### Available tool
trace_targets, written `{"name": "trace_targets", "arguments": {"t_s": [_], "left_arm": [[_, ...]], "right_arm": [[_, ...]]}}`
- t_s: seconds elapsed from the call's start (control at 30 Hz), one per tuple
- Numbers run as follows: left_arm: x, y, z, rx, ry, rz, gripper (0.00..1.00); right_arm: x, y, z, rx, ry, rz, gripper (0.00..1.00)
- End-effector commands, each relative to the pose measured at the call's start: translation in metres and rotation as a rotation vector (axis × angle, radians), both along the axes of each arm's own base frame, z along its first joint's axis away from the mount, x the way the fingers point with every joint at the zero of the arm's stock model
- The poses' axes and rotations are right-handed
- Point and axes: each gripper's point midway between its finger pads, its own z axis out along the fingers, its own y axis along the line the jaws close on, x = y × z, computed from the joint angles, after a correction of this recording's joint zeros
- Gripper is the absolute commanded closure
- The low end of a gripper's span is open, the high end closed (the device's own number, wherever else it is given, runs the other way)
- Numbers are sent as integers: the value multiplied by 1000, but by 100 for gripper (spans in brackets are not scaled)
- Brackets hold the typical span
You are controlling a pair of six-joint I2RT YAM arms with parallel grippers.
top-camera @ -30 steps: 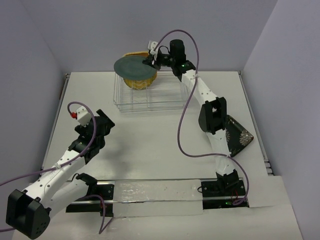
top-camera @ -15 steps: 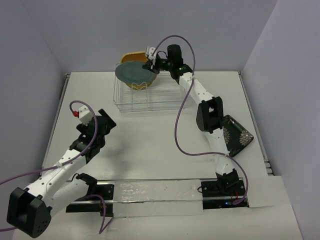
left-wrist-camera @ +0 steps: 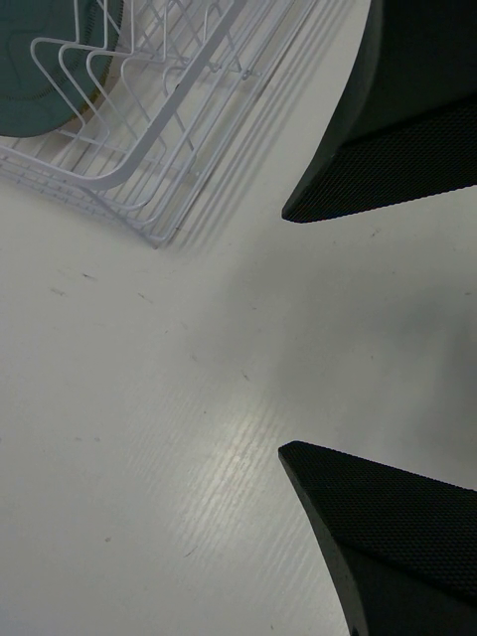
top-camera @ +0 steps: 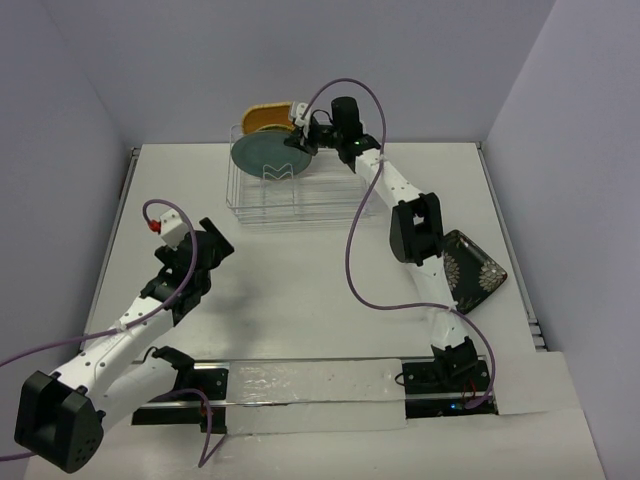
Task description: Load the plates into the dish rack
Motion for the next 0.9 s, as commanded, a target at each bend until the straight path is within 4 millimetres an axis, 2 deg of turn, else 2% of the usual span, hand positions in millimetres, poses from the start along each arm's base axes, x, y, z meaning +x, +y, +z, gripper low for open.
{"name": "trace_targets", "arguments": {"t_s": [0.0,0.13,0.43,0.63,0.73,0.83,0.87], "left_arm": [[7,-3,8,-14,-38,-7,1],[7,-2,7,-10,-32,-8,1],[8,-5,10,-24,-36,-15,1],[9,-6,23,-50,-74,-9,1],[10,-10,35,-80,-117,-26,1],[11,-13,44,-106,-146,-35,1],[12,-14,49,-118,-157,-39,1]], "right_arm": [[12,2,61,80,-225,-17,87],[13,1,58,78,-219,-25,80],[10,-7,69,78,-219,-62,48],[-5,-14,102,114,-218,-77,32],[-17,-22,134,173,-239,-110,23],[-36,-38,180,236,-301,-158,16],[-42,-44,182,245,-291,-177,11]]}}
